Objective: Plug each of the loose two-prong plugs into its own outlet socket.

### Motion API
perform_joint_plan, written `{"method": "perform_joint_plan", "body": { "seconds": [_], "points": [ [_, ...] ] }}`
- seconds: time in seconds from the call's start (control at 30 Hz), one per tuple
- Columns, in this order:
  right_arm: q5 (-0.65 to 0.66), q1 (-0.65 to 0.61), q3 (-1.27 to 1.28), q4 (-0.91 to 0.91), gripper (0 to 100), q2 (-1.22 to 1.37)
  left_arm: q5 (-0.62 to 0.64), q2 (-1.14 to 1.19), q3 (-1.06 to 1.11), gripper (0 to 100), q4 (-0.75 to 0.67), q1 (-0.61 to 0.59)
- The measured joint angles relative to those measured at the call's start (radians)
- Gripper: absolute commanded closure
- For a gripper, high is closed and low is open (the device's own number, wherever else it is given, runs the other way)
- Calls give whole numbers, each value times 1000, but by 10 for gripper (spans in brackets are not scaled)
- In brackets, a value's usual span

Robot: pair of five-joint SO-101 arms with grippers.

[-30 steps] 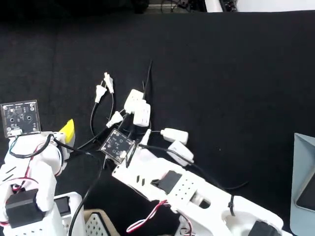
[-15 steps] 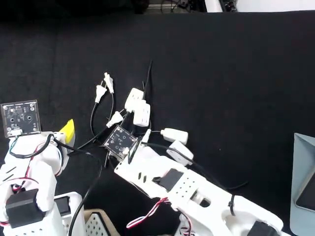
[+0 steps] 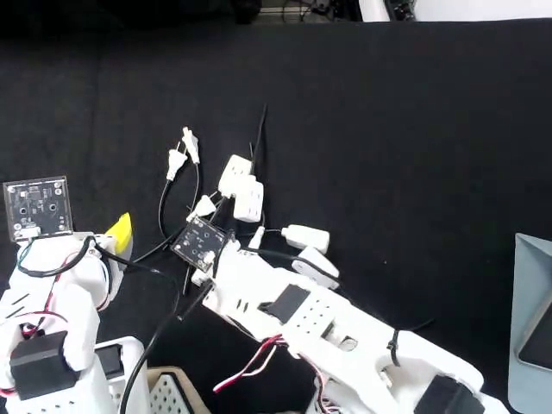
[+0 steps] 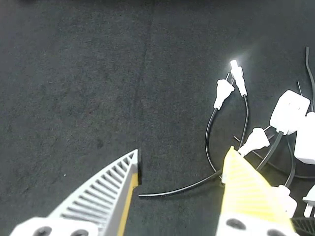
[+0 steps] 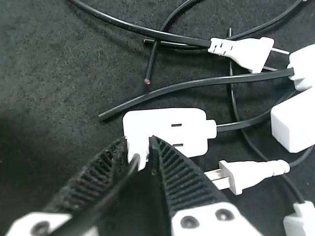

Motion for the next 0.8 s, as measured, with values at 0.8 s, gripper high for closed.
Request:
{"method": "perform_joint_plan", "body": {
  "seconds": [0.8],
  "points": [
    [58, 91, -265, 396, 985, -293, 0, 0, 0, 725, 0, -2]
  ]
}}
